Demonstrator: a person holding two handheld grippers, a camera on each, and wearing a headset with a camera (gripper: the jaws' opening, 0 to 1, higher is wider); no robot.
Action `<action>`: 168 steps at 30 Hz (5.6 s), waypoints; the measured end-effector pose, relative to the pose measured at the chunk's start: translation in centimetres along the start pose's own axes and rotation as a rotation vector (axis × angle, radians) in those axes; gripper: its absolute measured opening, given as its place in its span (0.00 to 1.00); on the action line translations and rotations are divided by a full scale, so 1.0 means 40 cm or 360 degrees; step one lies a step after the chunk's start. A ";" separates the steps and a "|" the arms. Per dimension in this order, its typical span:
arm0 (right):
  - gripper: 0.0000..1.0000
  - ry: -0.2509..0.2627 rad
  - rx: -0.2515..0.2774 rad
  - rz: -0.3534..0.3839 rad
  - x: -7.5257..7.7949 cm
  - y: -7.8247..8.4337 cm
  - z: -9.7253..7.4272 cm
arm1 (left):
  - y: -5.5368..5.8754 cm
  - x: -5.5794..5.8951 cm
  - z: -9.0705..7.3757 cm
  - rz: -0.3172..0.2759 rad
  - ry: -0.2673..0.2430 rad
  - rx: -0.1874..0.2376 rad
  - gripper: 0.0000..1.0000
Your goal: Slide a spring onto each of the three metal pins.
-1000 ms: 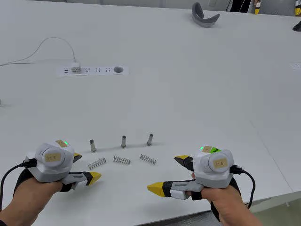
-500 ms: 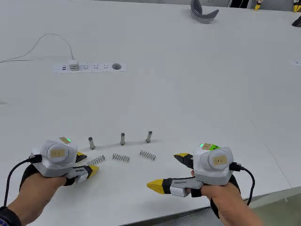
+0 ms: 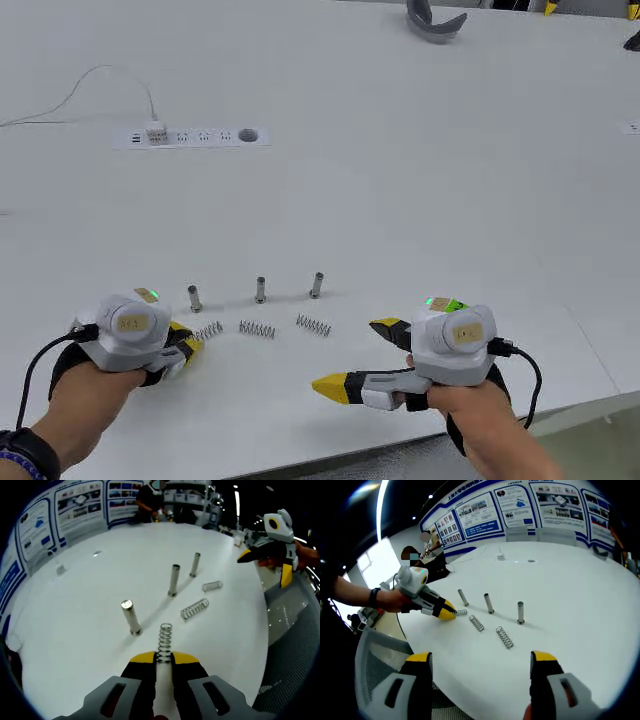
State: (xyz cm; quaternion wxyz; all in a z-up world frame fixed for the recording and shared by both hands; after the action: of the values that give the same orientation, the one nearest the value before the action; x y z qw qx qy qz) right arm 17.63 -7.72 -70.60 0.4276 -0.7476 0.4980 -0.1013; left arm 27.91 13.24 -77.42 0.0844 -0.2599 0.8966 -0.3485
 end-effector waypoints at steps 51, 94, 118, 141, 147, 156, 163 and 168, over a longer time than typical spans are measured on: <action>0.80 -0.0112 0.0007 -0.0014 -0.044 -0.010 0.037 | 0.007 0.041 -0.179 -0.0089 0.0010 0.0087 0.10; 0.47 -0.0561 0.0220 0.0269 -0.155 -0.121 0.080 | -0.172 0.243 -0.179 0.0232 0.0304 0.0225 0.10; 0.18 -0.0657 0.0232 0.0387 -0.168 -0.122 0.069 | -0.193 0.273 -0.187 0.0343 0.0388 0.0233 0.10; 0.12 -0.0811 0.0079 -0.0004 -0.184 -0.227 0.030 | -0.246 0.254 -0.204 0.0278 0.0457 0.0362 0.10; 0.12 -0.0865 -0.0070 -0.0260 -0.196 -0.255 0.021 | -0.260 0.248 -0.217 0.0246 0.0503 0.0420 0.10; 0.12 -0.0929 -0.0294 -0.0677 -0.211 -0.289 0.008 | -0.285 0.250 -0.231 0.0259 0.0551 0.0477 0.09; 0.12 -0.0981 -0.0382 -0.0842 -0.219 -0.291 0.014 | -0.291 0.249 -0.237 0.0274 0.0564 0.0487 0.09; 0.13 -0.1011 -0.0424 -0.0900 -0.231 -0.284 0.022 | -0.288 0.251 -0.245 0.0276 0.0581 0.0491 0.09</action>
State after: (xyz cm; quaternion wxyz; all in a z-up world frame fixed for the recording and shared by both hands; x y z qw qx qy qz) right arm 21.16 2.00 -60.21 0.4148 -0.8970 0.1268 0.0855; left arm 20.83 6.49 -62.14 -0.0106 -0.0987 0.8521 -0.5139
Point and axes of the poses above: the centre of the closed fingertips' face, and the gripper's own axes: z roughly forward along the fingers, x roughly to its right, y roughly out of its underside, the point moved 4 cm from there along -z, roughly backward along the fingers, and after that the axes turned 1 degree about -y, right-handed, at the moved point
